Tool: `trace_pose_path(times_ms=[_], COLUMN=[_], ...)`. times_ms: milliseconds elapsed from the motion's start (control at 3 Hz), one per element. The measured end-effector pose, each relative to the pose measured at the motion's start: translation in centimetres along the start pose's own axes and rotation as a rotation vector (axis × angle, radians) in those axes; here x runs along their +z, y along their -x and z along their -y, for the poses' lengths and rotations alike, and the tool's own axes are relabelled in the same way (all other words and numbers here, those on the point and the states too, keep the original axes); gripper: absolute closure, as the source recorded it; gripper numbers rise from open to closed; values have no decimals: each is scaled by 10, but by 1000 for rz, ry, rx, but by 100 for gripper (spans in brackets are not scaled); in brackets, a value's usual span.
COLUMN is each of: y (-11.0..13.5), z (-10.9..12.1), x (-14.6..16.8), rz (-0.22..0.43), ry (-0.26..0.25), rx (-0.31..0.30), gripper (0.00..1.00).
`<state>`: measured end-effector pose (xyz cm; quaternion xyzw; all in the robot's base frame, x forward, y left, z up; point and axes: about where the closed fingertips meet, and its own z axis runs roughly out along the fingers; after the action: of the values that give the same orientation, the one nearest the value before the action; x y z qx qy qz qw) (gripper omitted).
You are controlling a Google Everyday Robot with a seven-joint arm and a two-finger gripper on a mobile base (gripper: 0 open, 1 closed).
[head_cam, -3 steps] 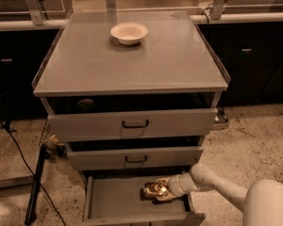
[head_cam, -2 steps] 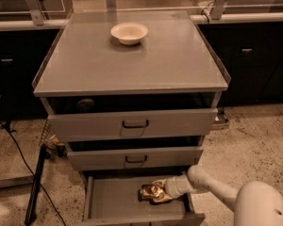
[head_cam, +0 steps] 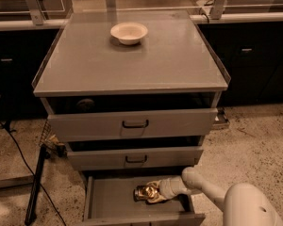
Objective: Place orange can into bottom drawer
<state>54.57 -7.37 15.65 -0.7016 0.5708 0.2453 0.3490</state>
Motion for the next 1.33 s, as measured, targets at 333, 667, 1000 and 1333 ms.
trace_pose_path(times_ms=[333, 667, 1000, 1333], y=[-4, -8, -8, -8], z=[3, 4, 4, 4], x=[15, 23, 23, 23], rz=[7, 7, 7, 7], ry=[-7, -11, -11, -11], rx=[-21, -27, -27, -27], gripper=[100, 100, 73, 50])
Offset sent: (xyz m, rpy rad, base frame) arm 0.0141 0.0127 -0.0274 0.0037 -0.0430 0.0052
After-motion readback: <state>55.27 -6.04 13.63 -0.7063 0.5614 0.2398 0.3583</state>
